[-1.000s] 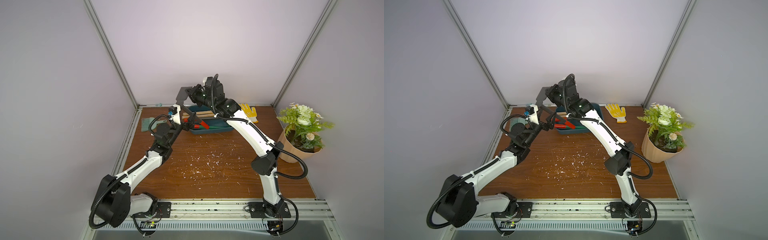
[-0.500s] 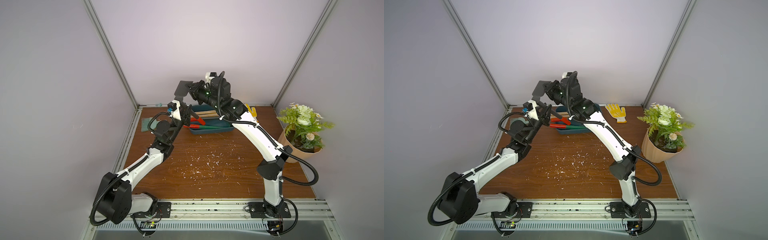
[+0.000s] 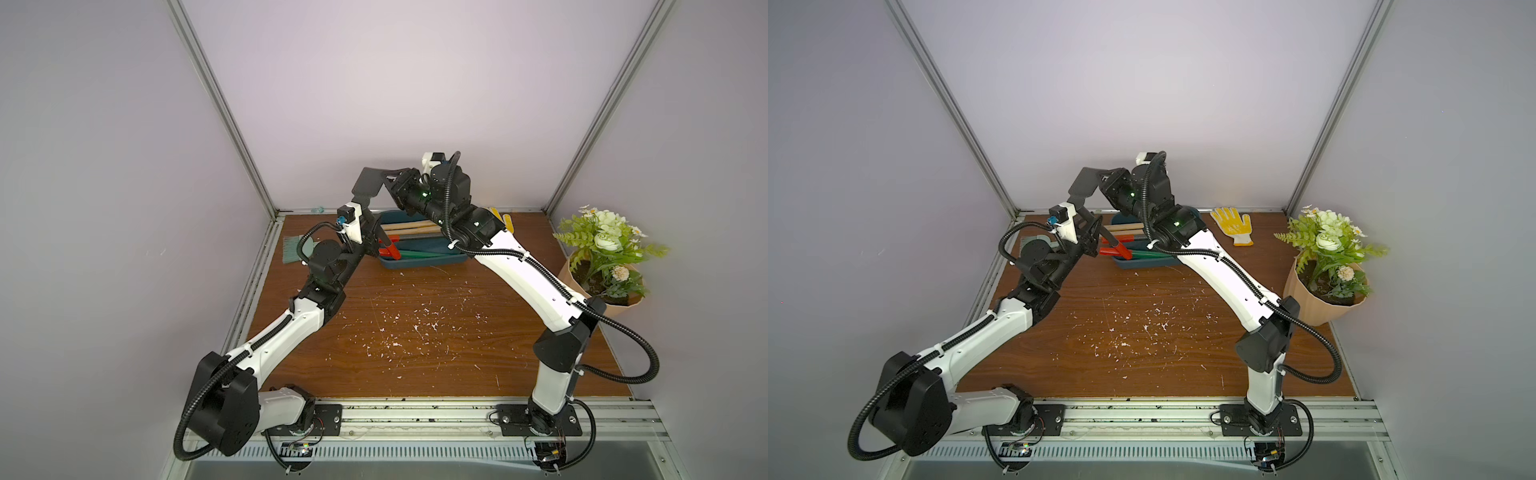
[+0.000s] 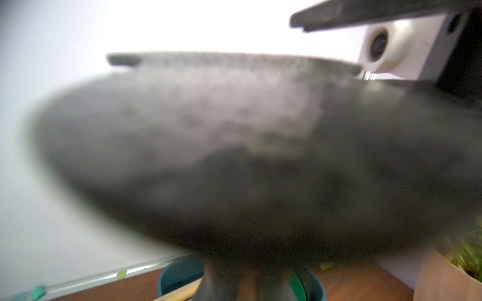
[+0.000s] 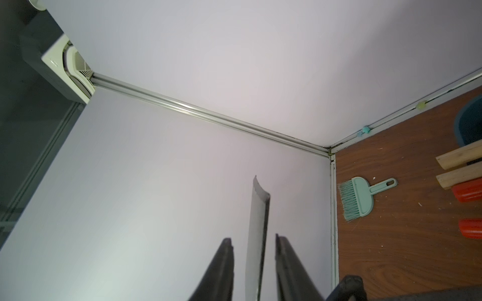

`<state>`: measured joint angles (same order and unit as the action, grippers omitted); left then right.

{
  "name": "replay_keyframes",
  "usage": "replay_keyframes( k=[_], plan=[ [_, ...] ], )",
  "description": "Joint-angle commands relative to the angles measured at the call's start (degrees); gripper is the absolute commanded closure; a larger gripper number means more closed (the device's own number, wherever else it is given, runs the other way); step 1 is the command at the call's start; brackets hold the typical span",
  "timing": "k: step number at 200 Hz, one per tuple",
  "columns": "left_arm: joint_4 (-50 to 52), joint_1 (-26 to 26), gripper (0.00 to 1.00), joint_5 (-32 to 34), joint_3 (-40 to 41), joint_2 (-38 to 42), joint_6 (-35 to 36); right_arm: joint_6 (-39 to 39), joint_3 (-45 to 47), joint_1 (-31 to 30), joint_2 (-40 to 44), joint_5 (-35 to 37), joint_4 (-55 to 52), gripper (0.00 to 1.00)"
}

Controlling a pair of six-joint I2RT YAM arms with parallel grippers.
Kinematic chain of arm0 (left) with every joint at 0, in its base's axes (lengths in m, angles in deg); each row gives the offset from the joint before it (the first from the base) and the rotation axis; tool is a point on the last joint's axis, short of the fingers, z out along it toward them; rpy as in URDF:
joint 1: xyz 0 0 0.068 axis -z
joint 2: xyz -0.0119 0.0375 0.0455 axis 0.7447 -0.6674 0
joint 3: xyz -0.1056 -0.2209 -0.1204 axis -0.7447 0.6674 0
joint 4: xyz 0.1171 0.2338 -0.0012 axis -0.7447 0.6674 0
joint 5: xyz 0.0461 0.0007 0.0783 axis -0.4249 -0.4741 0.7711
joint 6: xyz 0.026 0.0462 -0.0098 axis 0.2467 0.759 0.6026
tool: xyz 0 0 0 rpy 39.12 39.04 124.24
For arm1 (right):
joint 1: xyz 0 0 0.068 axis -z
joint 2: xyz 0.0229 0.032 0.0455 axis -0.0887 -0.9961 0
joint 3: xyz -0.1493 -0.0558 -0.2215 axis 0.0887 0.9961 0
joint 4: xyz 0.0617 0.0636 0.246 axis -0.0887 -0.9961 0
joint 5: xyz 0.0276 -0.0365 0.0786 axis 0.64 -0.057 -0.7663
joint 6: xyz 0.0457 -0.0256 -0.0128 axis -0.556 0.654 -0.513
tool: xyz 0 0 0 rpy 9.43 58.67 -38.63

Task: Put the small hoe into the storage box
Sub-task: Place the hoe in the storage box.

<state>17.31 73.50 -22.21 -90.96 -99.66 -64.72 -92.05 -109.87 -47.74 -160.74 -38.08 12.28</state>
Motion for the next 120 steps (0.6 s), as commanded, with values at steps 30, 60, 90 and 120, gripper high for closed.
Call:
replay_keyframes(
  k=[30, 60, 90, 120],
  plan=[
    [14.3, -6.6, 1.00, -8.9, -11.2, 2.3, -4.3, 19.4, 9.6, 6.1, 5.6, -4.5, 3.5, 0.63],
    [35.2, -14.6, 1.00, -26.0, -25.7, -3.9, -6.2, 50.6, 11.8, 6.2, 7.8, -1.2, -6.3, 0.72],
    [57.9, -16.2, 1.00, -40.2, -40.5, -12.0, 2.3, 76.9, 22.4, 4.3, 13.5, 0.3, -5.7, 0.77],
    [70.0, -16.3, 1.00, -49.9, -45.4, -17.1, 9.3, 91.4, 27.9, 2.0, 19.5, 6.3, -5.6, 0.73]
  ],
)
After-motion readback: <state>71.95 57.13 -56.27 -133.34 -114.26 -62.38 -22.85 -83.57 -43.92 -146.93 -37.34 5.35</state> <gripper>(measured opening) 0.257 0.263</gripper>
